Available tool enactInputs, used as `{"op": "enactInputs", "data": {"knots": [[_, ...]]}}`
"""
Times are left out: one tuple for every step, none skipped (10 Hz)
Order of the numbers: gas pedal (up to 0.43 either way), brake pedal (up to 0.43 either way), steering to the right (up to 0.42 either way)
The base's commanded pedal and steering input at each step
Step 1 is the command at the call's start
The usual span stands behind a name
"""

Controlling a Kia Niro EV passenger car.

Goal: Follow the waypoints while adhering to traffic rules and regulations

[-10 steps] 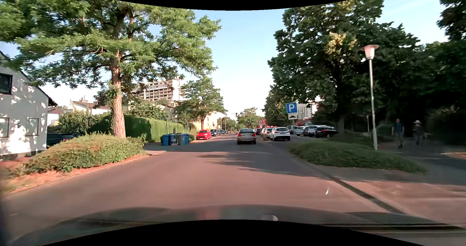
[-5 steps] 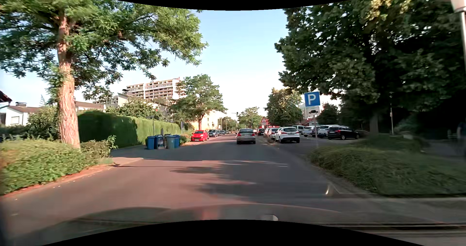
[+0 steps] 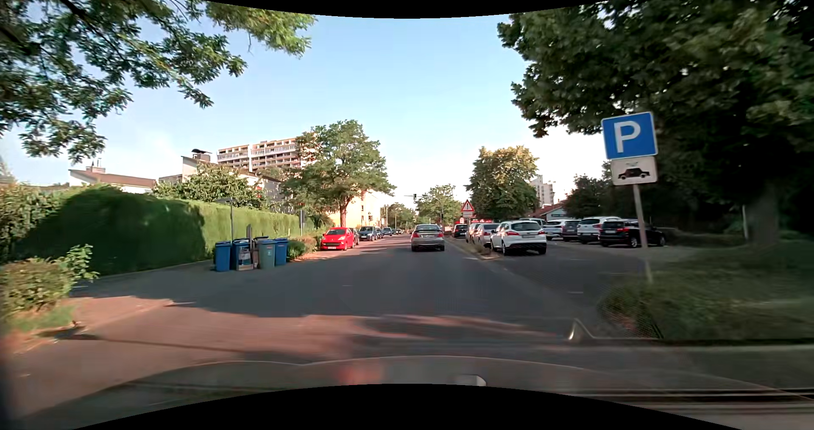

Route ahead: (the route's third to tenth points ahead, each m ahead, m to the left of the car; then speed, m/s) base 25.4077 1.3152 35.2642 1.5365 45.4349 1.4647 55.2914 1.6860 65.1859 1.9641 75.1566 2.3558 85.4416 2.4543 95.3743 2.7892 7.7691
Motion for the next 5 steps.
{"op": "enactInputs", "data": {"knots": [[0.047,0.000,-0.007],[0.047,0.000,-0.007],[0.047,0.000,-0.007],[0.047,0.000,-0.007],[0.047,0.000,-0.007]]}}
